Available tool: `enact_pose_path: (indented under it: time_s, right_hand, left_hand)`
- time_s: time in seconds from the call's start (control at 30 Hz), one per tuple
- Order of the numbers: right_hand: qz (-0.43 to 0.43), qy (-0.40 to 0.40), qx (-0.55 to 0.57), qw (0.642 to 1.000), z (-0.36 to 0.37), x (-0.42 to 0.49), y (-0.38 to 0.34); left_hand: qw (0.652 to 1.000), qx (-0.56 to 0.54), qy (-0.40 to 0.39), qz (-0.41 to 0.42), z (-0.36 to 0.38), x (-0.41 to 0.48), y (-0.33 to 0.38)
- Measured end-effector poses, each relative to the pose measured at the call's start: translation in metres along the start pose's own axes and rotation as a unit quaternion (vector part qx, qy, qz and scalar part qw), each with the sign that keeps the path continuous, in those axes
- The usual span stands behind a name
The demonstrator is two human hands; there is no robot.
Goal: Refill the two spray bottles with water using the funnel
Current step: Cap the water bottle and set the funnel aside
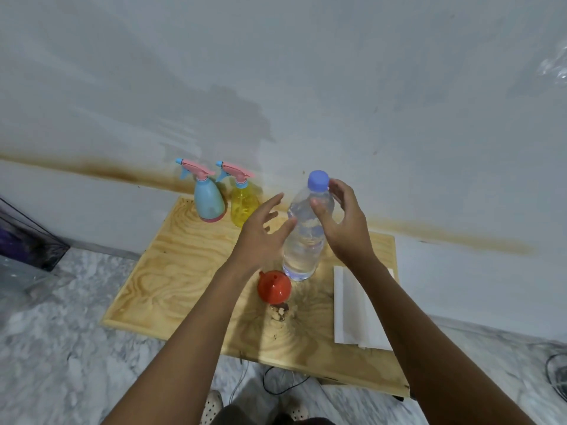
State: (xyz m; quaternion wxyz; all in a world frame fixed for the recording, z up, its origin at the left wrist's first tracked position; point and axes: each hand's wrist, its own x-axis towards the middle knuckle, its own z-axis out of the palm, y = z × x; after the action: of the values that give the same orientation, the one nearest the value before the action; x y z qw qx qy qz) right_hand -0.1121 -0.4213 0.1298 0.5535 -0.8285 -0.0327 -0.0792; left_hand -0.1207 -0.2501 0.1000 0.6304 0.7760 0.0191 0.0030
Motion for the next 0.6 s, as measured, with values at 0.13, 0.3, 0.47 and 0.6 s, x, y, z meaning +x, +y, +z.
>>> enact_pose_path:
  time_s: [0.13,0.3,0.47,0.6]
  right_hand:
    - [0.022,-0.004,-0.024,0.999,0.002,-0.012,0.020]
    - [0.000,-0.014,-0.031,0.999,0.009,-0.015,0.036]
    - [-0.026,-0.007,-0.027,0.999,0.021,-0.007,0.042]
    - [-0.025,-0.017,-0.018,0.999,0.027,-0.001,0.046]
  left_hand:
    - [0.992,0.084,0.025,-0.087,-0.007,-0.015,-0.055]
    - [0.961,0.215,-0.064,-0.164,0.003,-0.018,-0.114]
    - [0.934,0.319,-0.090,-0.133,0.013,-0.019,-0.134]
    - [0.935,0.324,-0.074,-0.122,0.016,-0.021,-0.142]
